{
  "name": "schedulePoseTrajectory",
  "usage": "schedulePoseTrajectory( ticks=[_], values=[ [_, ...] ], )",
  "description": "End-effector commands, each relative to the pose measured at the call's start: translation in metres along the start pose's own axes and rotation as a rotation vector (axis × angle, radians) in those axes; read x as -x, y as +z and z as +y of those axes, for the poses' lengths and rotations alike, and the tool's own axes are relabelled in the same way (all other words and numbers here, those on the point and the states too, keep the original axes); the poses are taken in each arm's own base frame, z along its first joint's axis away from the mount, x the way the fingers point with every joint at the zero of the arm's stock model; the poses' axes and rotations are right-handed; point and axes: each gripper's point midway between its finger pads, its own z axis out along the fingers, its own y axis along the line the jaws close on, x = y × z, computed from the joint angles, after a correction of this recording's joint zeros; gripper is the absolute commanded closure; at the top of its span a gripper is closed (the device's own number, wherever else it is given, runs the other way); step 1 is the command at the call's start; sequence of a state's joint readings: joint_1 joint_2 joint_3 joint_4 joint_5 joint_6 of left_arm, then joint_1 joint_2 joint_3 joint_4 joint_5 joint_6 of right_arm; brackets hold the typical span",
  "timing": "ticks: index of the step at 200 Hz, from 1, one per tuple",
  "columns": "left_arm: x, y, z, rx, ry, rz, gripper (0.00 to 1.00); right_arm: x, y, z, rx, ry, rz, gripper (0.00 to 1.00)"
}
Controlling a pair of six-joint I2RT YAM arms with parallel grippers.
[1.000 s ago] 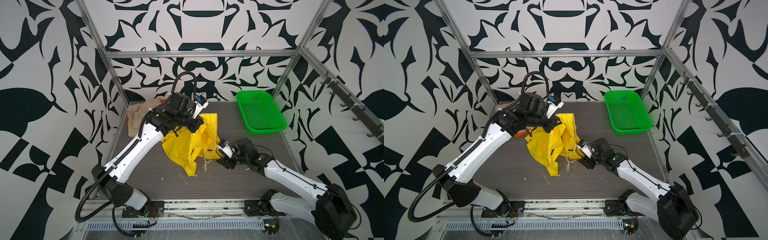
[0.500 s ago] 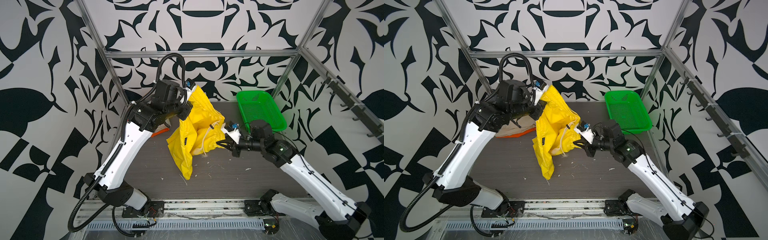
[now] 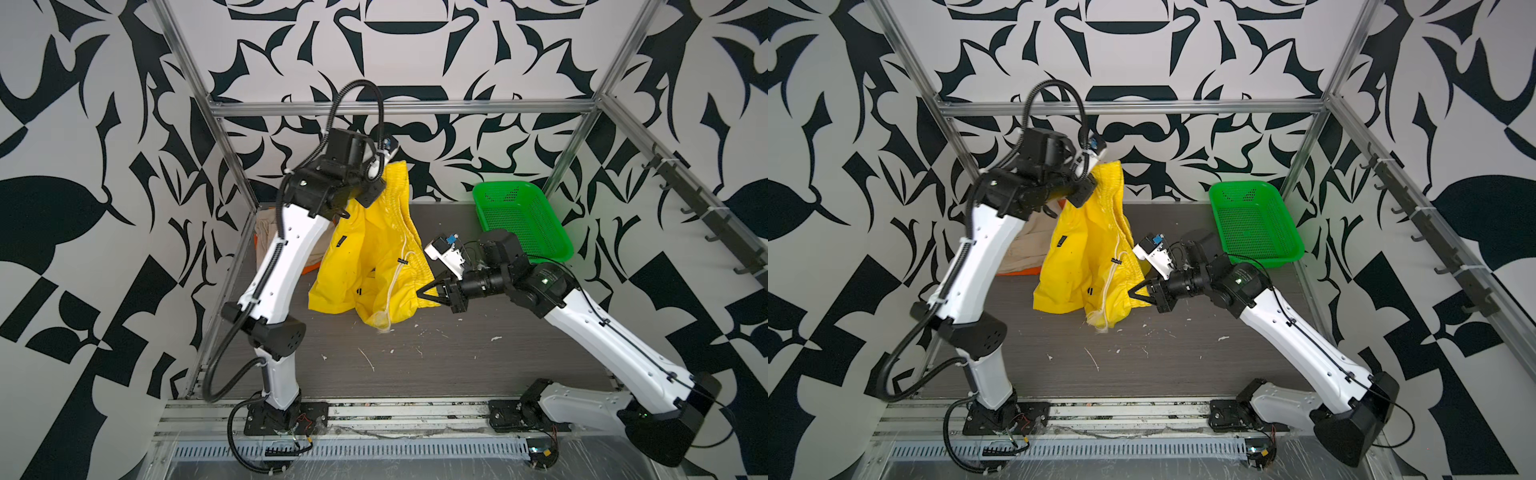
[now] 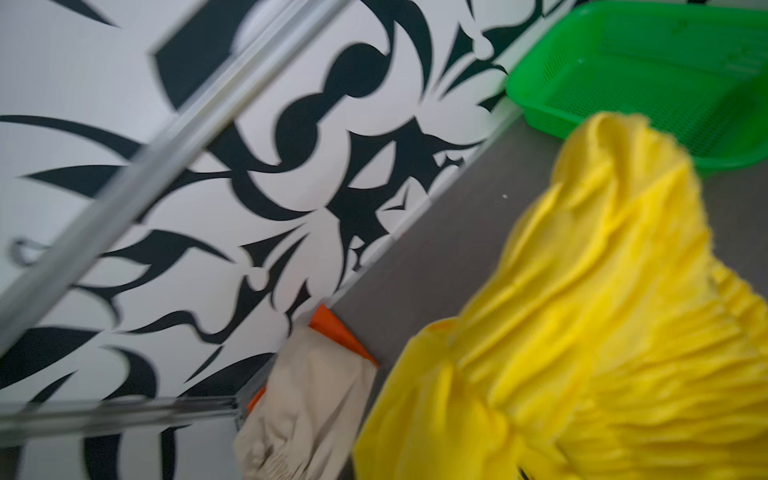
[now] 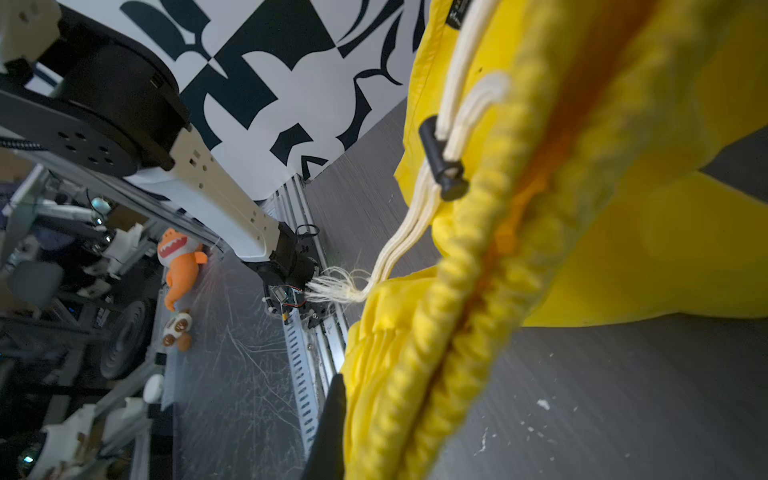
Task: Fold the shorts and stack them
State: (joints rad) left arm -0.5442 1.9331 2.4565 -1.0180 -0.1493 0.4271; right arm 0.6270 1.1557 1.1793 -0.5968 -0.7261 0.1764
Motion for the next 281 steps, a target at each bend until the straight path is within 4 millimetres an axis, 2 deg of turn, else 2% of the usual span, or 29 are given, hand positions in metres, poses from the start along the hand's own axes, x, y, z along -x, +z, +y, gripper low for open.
schedulePoseTrajectory(
  ticks=[1,6,19,26,42,67,84,108,119,132,154,183,208,236,264,281],
  values=[
    [0.002,0.057,-0.034,-0.161,-0.026,-0.018,0.85,-0.003,-0.014,-0.009,0.004,0.185,-0.056,1.00],
    [0.002,0.069,-0.041,-0.179,-0.030,-0.021,0.80,-0.001,-0.018,-0.021,-0.033,0.228,-0.080,1.00],
    [0.000,0.094,-0.050,-0.192,-0.046,-0.011,0.51,0.000,-0.032,-0.050,-0.116,0.361,-0.141,1.00],
    [-0.003,0.104,-0.052,-0.196,-0.059,0.003,0.39,0.000,-0.039,-0.065,-0.149,0.439,-0.171,1.00],
    [-0.009,0.106,-0.055,-0.206,-0.096,0.031,0.27,0.003,-0.051,-0.087,-0.175,0.576,-0.219,1.00],
    [-0.026,0.084,-0.061,-0.218,-0.135,0.062,0.21,0.034,-0.060,-0.088,-0.144,0.600,-0.289,1.00],
    [-0.039,0.058,-0.067,-0.227,-0.171,0.051,0.20,0.069,-0.070,-0.082,-0.114,0.563,-0.364,1.00],
    [-0.045,0.019,-0.077,-0.255,-0.236,-0.048,0.18,0.123,-0.087,-0.069,-0.080,0.501,-0.462,1.00],
    [-0.049,0.003,-0.081,-0.265,-0.257,-0.083,0.17,0.146,-0.096,-0.062,-0.064,0.471,-0.493,1.00],
    [-0.063,-0.009,-0.085,-0.260,-0.260,-0.098,0.16,0.169,-0.104,-0.047,-0.025,0.417,-0.508,1.00],
    [-0.092,-0.017,-0.084,-0.236,-0.269,-0.092,0.16,0.192,-0.116,-0.024,0.014,0.332,-0.486,1.00],
    [-0.126,-0.019,-0.077,-0.244,-0.302,-0.061,0.16,0.200,-0.127,0.007,0.071,0.228,-0.414,1.00],
    [-0.138,-0.019,-0.072,-0.256,-0.325,-0.056,0.16,0.203,-0.123,0.015,0.119,0.221,-0.354,1.00],
    [-0.124,-0.028,-0.091,-0.371,-0.263,-0.153,0.16,0.201,-0.114,0.008,0.131,0.226,-0.315,1.00],
    [-0.102,-0.037,-0.106,-0.462,-0.141,-0.335,0.11,0.183,-0.104,-0.005,0.097,0.261,-0.269,1.00],
    [-0.097,-0.042,-0.118,-0.524,-0.038,-0.403,0.11,0.173,-0.101,-0.010,0.082,0.283,-0.250,1.00]
  ],
)
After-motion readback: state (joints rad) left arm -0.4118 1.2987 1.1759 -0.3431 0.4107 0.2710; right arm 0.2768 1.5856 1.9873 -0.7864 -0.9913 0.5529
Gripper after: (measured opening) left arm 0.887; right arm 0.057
